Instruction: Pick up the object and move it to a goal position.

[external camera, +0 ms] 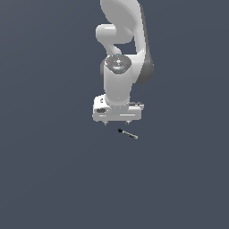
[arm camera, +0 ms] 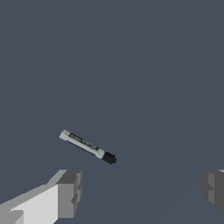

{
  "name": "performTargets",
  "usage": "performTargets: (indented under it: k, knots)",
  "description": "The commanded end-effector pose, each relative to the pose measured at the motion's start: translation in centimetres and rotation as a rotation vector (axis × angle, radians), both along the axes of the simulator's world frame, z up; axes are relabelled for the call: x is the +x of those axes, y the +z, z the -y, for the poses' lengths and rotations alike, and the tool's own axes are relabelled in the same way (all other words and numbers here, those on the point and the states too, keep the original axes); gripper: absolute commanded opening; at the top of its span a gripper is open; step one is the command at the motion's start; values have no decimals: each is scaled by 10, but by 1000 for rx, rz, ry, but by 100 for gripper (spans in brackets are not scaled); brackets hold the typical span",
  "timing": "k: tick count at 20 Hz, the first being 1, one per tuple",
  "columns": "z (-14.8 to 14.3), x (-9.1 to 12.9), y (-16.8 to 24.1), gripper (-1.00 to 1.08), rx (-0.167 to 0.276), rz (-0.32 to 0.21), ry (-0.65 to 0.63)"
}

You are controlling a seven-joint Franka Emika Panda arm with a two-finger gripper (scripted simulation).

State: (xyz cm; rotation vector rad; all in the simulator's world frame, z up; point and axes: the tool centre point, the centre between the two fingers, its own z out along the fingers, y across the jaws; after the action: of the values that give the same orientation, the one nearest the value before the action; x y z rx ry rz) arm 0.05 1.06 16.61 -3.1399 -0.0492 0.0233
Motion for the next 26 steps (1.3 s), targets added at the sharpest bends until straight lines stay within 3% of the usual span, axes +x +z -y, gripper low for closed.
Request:
performTargets:
  k: [1, 12, 26]
  knots:
    - [-1, 0, -1, 100, 0, 0, 9]
    - [-9, -3, -19, 100, -7, 0, 175]
    - [-33, -13, -63, 100, -9, 1, 615]
